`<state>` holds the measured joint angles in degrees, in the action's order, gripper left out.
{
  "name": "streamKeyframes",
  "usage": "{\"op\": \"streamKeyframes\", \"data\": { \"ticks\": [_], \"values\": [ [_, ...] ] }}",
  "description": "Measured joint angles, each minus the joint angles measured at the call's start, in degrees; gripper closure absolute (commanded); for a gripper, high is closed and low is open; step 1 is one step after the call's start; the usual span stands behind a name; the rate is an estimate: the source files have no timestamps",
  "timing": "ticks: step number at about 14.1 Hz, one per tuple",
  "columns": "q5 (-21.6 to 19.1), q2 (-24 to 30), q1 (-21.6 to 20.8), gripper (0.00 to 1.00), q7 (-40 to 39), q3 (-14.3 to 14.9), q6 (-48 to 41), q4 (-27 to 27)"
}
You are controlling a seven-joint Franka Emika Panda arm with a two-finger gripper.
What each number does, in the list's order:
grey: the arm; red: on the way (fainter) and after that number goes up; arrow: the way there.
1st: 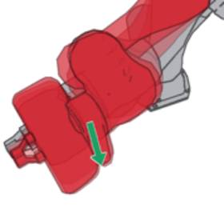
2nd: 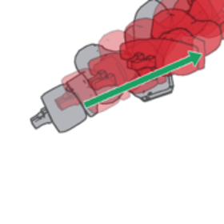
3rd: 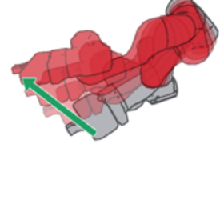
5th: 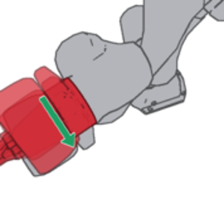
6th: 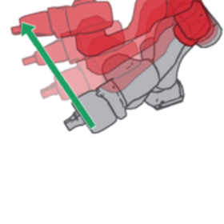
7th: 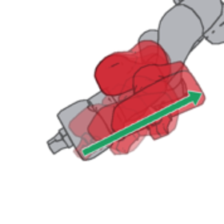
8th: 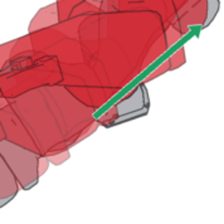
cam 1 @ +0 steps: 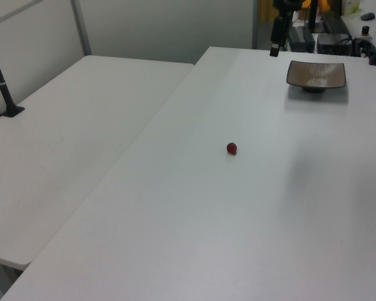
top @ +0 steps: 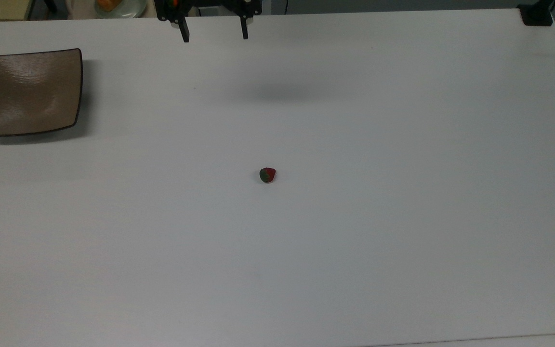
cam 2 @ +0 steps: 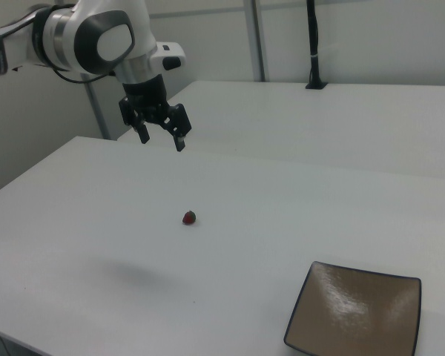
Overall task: Strawberries on a ceramic plate
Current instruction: 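Move the open gripper over the red strawberry and descend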
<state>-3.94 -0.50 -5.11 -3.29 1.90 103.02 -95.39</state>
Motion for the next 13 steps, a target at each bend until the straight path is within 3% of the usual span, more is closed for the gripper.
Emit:
{"op": "streamKeyframes", "data": {
  "ticks": [13],
  "values": [
    [0.00,-2.81,-2.04,0.00,0.08,0.01,1.19,-0.11]
  ]
}}
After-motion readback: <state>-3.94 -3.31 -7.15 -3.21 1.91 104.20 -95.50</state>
